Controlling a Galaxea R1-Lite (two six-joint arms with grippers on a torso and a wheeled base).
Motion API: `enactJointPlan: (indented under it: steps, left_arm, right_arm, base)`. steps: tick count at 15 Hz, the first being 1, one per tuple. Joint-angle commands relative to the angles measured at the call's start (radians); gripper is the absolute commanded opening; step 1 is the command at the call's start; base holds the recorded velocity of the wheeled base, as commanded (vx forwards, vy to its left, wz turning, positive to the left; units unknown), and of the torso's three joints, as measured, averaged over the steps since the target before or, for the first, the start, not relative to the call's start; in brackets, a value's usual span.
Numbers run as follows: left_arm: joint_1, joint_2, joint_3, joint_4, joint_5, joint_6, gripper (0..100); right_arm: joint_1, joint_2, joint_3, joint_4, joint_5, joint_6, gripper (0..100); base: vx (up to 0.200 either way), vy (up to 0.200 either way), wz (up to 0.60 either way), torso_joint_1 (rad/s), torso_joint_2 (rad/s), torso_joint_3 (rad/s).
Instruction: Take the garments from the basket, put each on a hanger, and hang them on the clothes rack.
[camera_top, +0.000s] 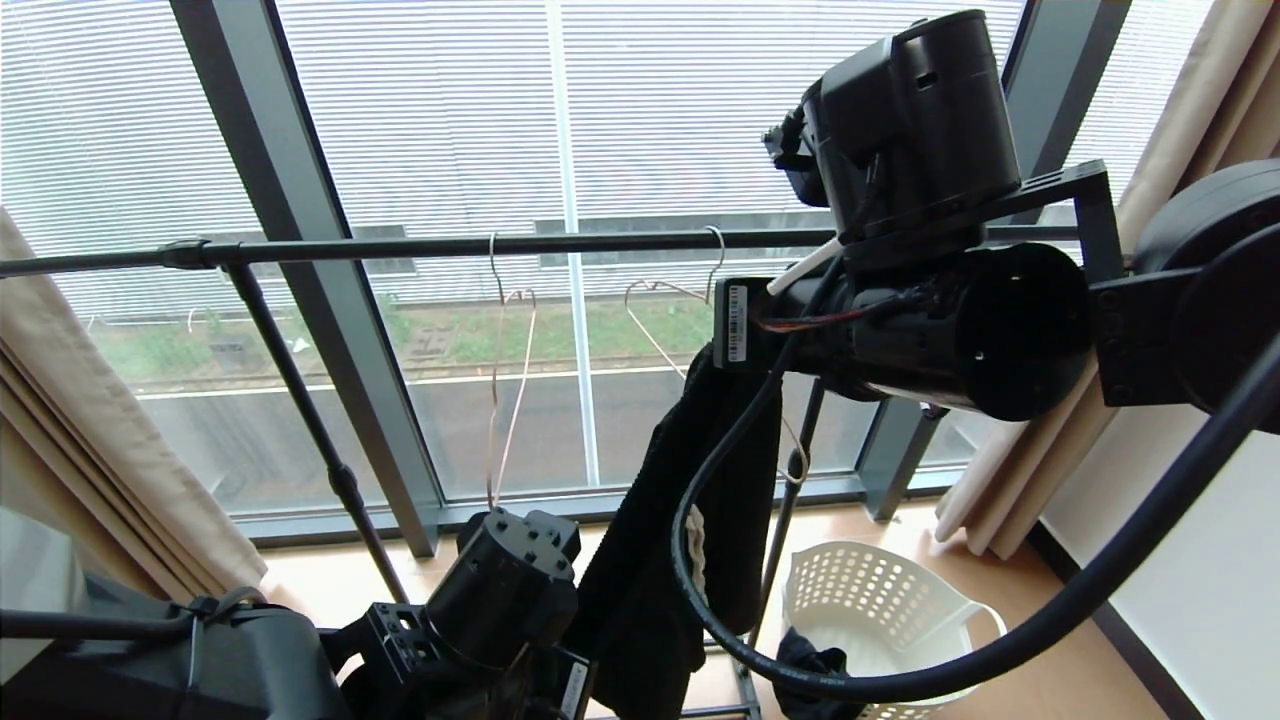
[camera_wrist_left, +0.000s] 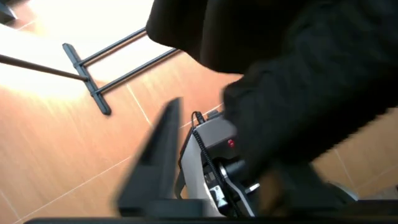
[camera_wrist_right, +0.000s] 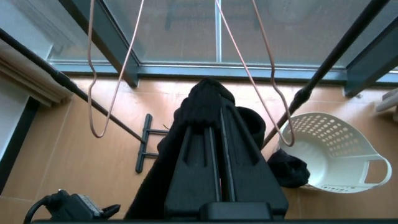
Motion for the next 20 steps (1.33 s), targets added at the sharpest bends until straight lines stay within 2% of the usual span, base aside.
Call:
enactJointPlan:
  steps: [1,5,6,7,9,10,12,13,15,18,20]
  left_arm:
    - [-0.004,-0.068,0.025,0.002,0.009,-0.002,0]
    - [0.104,-0.171,-0.028,0.008,0.001,0.022,0]
    - [0.108,-0.171,-0.032,0.008,0.001,0.024,0]
    - [0.173,-0.174,-0.093,0.009,-0.003,0.056,0]
    - [0.226,-0.168,-0.160,0.013,-0.013,0.087,0]
    - [0.254,-0.159,-0.214,0.039,-0.036,0.113,0]
    - [0.308,-0.140,-0.348,0.183,-0.094,0.171,0]
    - [0.323,-0.124,-0.394,0.250,-0.129,0.180,0]
    - [0.321,-0.110,-0.397,0.313,-0.169,0.200,0]
    - [0.308,-0.114,-0.387,0.309,-0.172,0.255,0]
    - [0.305,-0.113,-0.404,0.310,-0.174,0.272,0]
  right_arm:
    - [-0.032,-0.032,0.041,-0.001,-0.003,0.011,0]
    - [-0.064,-0.142,0.220,-0.009,0.008,0.014,0]
    - [-0.064,-0.144,0.225,-0.010,0.008,0.014,0]
    - [-0.071,-0.170,0.324,-0.076,0.039,0.004,0]
    - [-0.074,-0.179,0.403,-0.135,0.062,-0.026,0]
    - [-0.074,-0.185,0.430,-0.162,0.075,-0.052,0]
    - [-0.082,-0.194,0.459,-0.199,0.118,-0.126,0]
    - [-0.105,-0.196,0.478,-0.221,0.143,-0.150,0]
    - [-0.142,-0.194,0.533,-0.290,0.164,-0.157,0]
    - [-0.147,-0.207,0.630,-0.417,0.163,-0.160,0]
    - [-0.147,-0.222,0.670,-0.442,0.163,-0.160,0]
  base:
    - [0.000,0.000,0.00,0.000,0.00,0.000]
    - [0.000,0.000,0.00,0.000,0.00,0.000]
    - [0.000,0.000,0.00,0.000,0.00,0.000]
    - [0.000,0.000,0.00,0.000,0.00,0.000]
    - [0.000,0.000,0.00,0.000,0.00,0.000]
    - [0.000,0.000,0.00,0.000,0.00,0.000]
    - [0.000,0.000,0.00,0.000,0.00,0.000]
    - [0.000,0.000,0.00,0.000,0.00,0.000]
    - [0.000,0.000,0.00,0.000,0.00,0.000]
    - [0.000,0.000,0.00,0.000,0.00,0.000]
    - [0.000,0.000,0.00,0.000,0.00,0.000]
